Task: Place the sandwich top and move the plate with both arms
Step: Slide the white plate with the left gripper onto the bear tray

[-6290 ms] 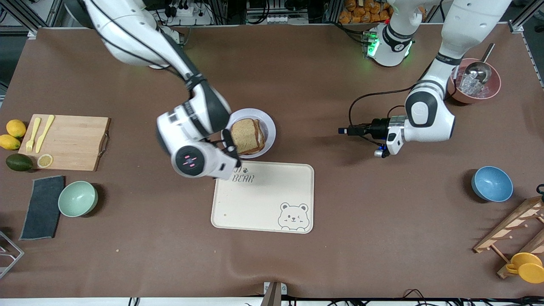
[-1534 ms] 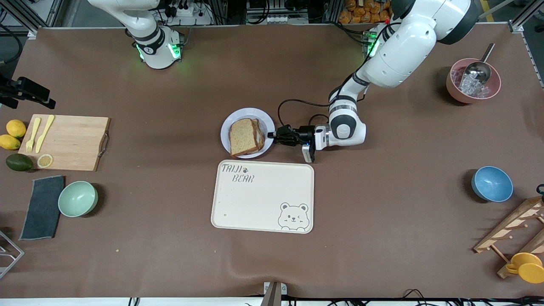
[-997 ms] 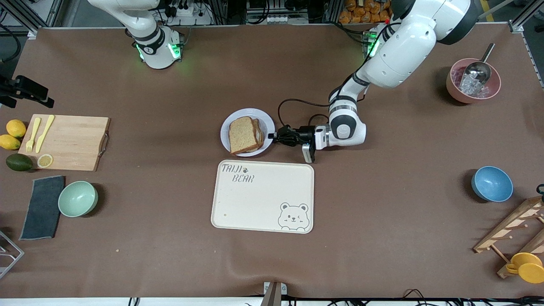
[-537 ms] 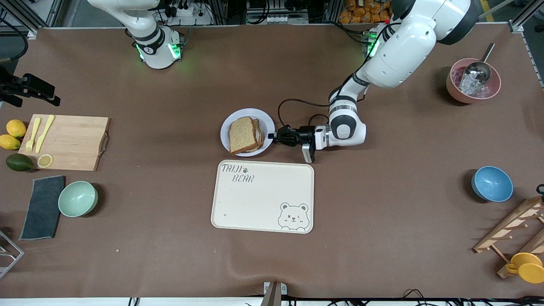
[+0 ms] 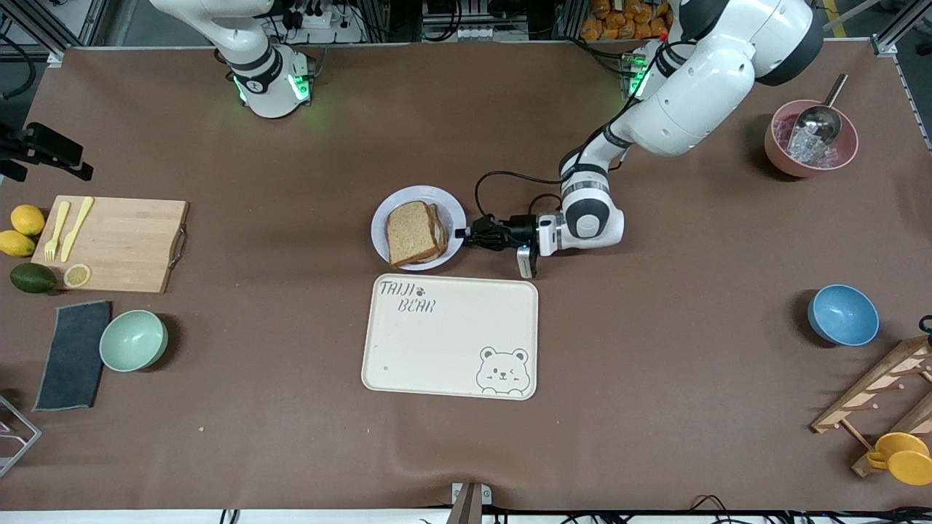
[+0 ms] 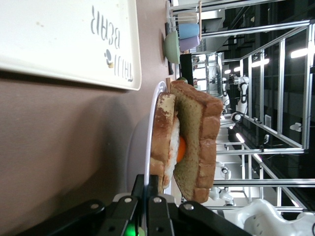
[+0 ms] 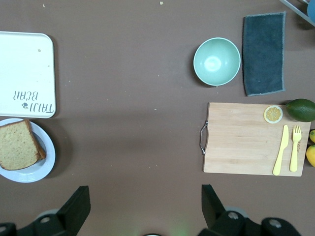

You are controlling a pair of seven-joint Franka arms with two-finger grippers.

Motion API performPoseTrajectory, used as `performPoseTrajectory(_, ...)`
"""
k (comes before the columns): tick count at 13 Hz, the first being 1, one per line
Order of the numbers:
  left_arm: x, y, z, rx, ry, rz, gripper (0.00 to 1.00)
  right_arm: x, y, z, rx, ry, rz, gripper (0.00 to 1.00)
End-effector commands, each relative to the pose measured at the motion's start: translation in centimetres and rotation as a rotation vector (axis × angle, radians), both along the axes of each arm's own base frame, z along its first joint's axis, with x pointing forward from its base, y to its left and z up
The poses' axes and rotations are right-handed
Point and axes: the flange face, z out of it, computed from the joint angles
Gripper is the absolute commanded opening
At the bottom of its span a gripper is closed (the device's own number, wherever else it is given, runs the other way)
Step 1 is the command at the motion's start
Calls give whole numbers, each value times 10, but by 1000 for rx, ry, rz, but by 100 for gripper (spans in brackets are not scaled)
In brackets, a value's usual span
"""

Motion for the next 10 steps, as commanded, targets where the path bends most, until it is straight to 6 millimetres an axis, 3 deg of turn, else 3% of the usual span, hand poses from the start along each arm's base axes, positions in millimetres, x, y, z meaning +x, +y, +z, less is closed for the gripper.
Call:
performPoseTrajectory(1, -2, -2, 16, -59, 3, 39, 0, -1, -3, 6, -2, -2, 0, 100)
performPoseTrajectory(5, 7, 8, 39, -93, 12, 72, 0, 0, -1, 5, 1, -1, 2, 100)
performPoseTrajectory(10, 35, 23, 57, -105, 29, 119, 0, 4, 1, -1, 4, 5, 6, 100)
